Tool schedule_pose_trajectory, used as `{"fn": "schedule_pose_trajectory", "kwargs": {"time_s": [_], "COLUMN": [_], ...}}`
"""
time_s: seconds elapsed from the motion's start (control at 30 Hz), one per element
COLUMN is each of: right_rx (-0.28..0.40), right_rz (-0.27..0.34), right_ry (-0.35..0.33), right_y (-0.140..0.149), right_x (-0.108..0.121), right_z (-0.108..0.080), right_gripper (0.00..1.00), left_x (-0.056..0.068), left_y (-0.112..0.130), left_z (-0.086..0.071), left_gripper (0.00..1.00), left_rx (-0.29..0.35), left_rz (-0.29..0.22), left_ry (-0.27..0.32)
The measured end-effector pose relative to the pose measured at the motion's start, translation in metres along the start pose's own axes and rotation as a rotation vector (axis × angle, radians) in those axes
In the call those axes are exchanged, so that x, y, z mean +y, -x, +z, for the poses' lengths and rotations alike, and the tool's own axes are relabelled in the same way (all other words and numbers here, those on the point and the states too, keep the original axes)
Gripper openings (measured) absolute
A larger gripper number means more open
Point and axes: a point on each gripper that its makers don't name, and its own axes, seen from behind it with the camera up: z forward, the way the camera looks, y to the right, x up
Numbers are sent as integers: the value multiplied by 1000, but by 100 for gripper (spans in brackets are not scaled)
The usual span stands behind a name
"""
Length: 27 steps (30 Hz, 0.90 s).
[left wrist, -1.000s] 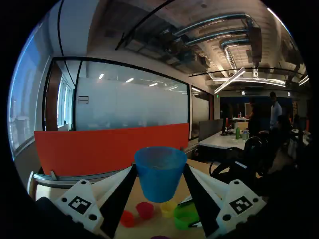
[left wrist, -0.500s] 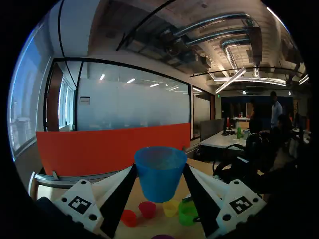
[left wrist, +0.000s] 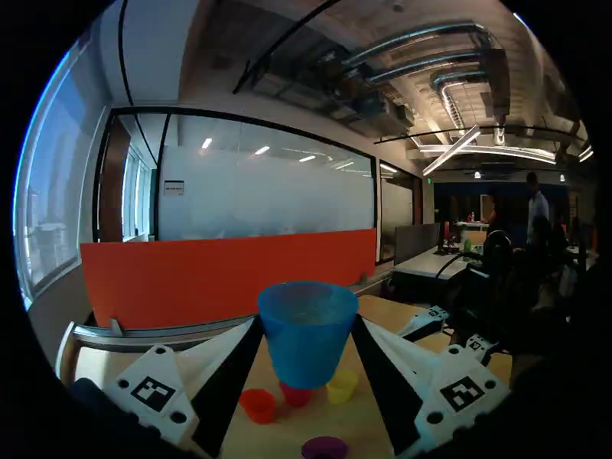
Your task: Pour water
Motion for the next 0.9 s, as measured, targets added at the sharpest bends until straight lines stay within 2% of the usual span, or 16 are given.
{"fn": "schedule_pose_trajectory", "kwargs": {"time_s": [0.3,0.9], "right_rx": [-11,-30], "right_rz": [5,10], "right_ry": [27,82], "right_y": [-2,-2], "right_x": [11,29], "right_z": [-19,-53], "right_gripper": [91,91], "left_x": [-13,-34], "left_y": [8,26], "left_z": [-16,-41], "left_gripper": [83,83], "left_rx": [-3,-12], "left_rz": [-22,-23], "left_ry": [-23,-77]}}
